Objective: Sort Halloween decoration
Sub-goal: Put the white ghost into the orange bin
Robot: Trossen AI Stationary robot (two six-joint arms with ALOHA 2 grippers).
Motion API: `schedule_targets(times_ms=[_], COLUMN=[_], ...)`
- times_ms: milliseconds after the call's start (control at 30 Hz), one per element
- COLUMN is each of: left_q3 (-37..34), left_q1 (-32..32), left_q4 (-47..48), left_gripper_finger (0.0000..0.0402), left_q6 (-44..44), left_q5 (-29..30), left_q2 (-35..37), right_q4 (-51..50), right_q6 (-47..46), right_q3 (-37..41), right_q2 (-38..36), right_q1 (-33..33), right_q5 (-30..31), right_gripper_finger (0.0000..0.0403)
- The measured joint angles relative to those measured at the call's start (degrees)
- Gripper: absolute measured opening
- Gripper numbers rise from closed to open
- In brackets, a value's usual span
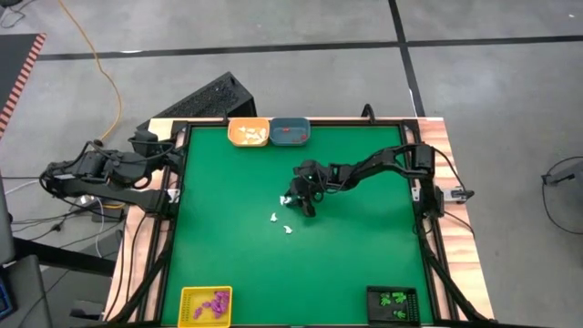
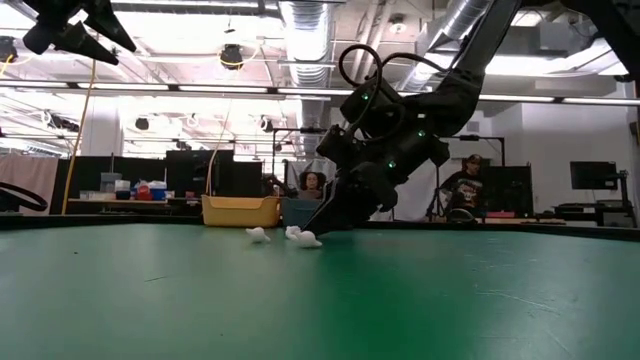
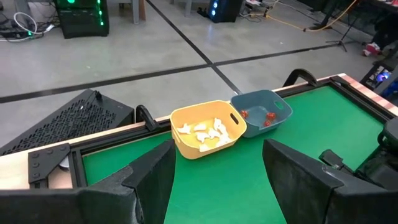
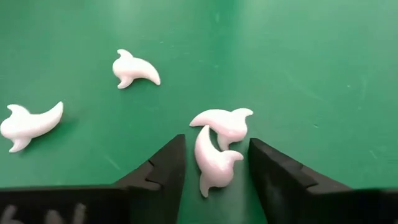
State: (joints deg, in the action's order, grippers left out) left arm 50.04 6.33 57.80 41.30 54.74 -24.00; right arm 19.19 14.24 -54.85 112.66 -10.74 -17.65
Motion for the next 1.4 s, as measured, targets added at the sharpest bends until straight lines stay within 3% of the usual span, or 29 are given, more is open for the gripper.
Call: schedule_targets(times_ms=[333, 767, 1167, 1400], left_q3=[0.0, 0.0, 0.0, 0.0], left_q1=[0.0, 0.0, 0.0, 0.0], left_q4=[0.4, 0.4, 0.4, 0.4], left_gripper_finger=[0.0231, 0.0231, 0.0231, 0.0231], left_q6=[0.1, 0.0, -0.1, -0.1], left_q5=[-0.1, 0.0, 0.0, 0.0], left_q2=[0.0, 0.0, 0.0, 0.0], right_q4=[-0.4, -0.8, -0.9, -1.5], right_q6=[-1.8, -7.5, -10.2, -12.4], right_q3=[0.0, 0.2, 0.1, -7.9], right_q2=[0.0, -0.9, -6.7, -7.2], right_q1=[-0.2, -0.2, -0.2, -0.8], right_q5=[0.1, 0.1, 2.4, 3.7], right_gripper_finger=[0.0113, 0.0054, 0.0043, 0.0043])
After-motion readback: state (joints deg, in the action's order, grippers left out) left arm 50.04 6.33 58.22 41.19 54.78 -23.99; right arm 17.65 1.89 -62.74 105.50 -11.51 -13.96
